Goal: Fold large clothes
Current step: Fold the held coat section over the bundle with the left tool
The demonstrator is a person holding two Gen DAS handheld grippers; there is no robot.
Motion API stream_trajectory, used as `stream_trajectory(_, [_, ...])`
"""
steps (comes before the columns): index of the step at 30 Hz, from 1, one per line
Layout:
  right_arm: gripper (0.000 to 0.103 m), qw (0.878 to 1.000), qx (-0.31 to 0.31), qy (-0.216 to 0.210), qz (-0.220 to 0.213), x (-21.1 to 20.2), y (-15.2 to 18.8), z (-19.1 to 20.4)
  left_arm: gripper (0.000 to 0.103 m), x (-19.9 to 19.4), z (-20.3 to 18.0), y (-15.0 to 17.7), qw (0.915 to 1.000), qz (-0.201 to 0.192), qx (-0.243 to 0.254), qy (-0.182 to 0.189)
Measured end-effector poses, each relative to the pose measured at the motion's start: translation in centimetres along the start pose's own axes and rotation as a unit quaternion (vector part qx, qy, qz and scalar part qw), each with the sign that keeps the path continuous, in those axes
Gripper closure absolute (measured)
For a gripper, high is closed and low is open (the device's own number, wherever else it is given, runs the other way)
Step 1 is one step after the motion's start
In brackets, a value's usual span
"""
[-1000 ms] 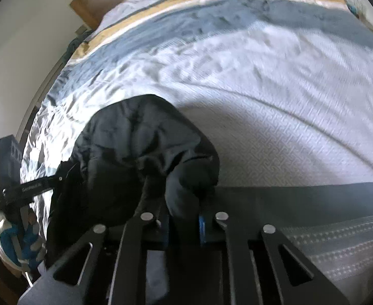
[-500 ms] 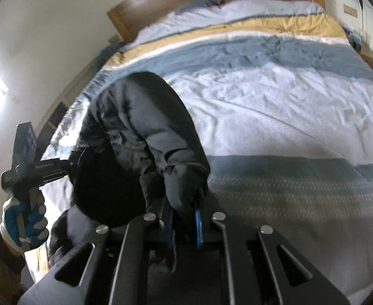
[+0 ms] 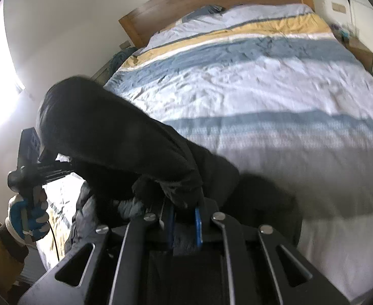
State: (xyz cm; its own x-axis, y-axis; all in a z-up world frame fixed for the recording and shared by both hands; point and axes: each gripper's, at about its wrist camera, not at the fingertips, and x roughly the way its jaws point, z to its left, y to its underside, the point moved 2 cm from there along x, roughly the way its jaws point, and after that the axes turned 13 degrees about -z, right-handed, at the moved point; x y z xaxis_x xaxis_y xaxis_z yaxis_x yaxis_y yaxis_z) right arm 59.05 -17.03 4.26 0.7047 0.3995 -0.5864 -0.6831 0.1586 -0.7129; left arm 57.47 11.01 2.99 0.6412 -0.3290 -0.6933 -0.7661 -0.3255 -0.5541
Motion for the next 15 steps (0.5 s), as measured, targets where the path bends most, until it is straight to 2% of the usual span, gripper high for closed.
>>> stream_trajectory(7, [0.091,1.0,0.014,0.012,0.024,-1.4,5.2,-0.9,0.094,-1.6,1.8,5.5,0.9997,0.022,0.003,-0.011])
stream_trajectory(15, [0.088,0.998,0.017,0.035,0.053,-2.2,8.5,-1.4,0.093,-2.8,1.9,8.7,0.9984,0.032,0.032,-0.034])
